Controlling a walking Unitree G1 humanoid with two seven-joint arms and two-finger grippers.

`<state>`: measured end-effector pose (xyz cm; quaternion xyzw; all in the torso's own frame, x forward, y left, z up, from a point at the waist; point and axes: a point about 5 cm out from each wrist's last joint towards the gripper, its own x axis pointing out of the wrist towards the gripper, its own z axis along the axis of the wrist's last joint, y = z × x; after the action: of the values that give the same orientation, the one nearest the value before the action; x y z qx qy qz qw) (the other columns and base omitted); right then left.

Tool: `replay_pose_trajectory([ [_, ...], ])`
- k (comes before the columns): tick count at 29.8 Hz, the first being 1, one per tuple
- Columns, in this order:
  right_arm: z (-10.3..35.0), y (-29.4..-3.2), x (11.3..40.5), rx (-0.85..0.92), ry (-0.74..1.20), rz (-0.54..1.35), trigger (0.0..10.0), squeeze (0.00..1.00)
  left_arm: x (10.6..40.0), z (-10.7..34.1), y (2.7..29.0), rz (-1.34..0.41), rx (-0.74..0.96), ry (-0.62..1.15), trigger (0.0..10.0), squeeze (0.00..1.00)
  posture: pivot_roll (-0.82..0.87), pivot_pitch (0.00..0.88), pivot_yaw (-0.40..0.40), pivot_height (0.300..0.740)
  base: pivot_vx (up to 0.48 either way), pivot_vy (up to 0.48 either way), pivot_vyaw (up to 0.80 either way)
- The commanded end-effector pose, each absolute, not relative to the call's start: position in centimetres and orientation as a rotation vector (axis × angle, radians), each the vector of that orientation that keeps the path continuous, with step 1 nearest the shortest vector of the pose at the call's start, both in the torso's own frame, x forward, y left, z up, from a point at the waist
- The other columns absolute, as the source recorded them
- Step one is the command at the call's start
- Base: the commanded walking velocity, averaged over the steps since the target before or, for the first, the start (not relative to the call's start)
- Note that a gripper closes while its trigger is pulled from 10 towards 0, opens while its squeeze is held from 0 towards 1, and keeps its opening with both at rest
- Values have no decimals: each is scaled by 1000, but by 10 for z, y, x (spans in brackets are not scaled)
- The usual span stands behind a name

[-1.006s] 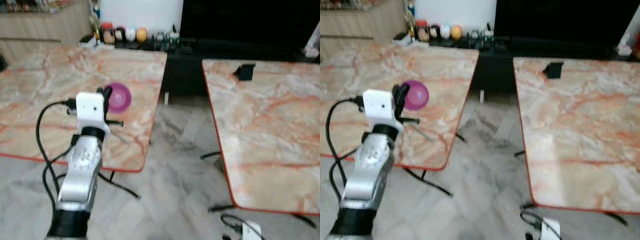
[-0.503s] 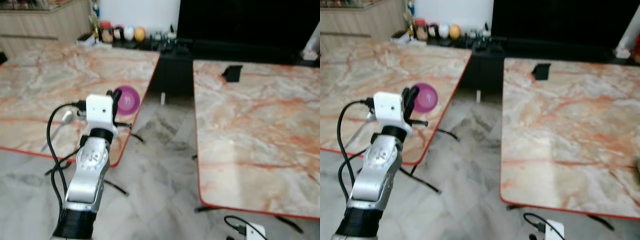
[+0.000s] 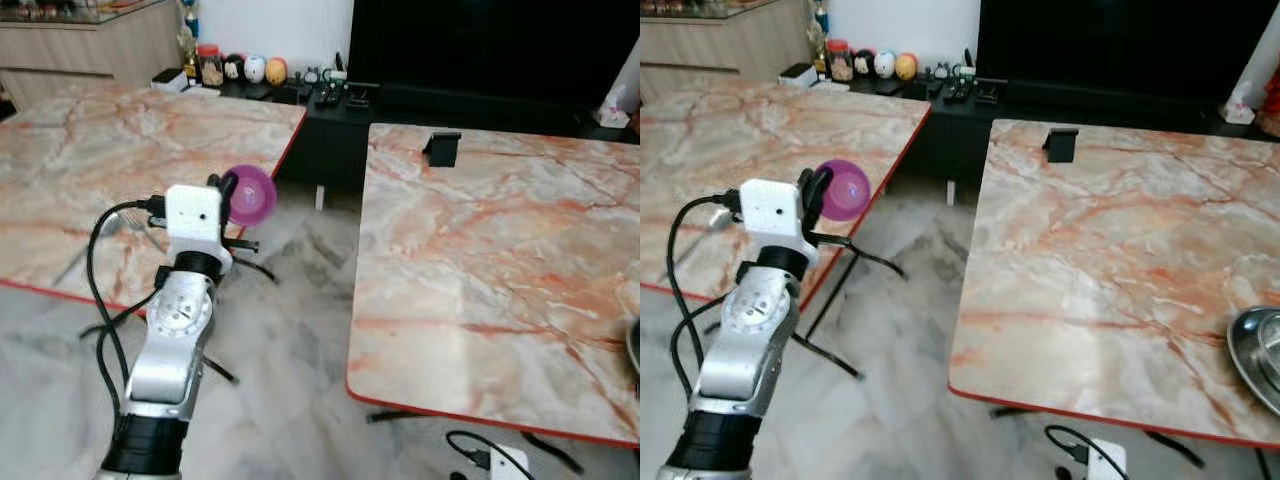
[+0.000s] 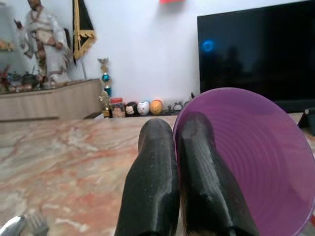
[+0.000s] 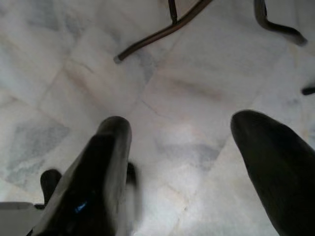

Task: Setting the table

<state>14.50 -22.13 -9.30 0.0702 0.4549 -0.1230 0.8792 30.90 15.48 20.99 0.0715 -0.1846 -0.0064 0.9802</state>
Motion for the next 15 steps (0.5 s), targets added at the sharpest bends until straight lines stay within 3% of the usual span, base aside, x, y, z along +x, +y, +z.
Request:
replay_pose_trajectory([
  [1,-92,-226,145,133,948,-261,10000,0,309,214,148,-31,148,-392,10000,0,125,0,-58,740,0,-270,0],
  [15,-93,-225,144,159,953,-270,10000,0,309,214,148,-31,149,-393,10000,0,125,0,-57,740,0,-265,-41],
])
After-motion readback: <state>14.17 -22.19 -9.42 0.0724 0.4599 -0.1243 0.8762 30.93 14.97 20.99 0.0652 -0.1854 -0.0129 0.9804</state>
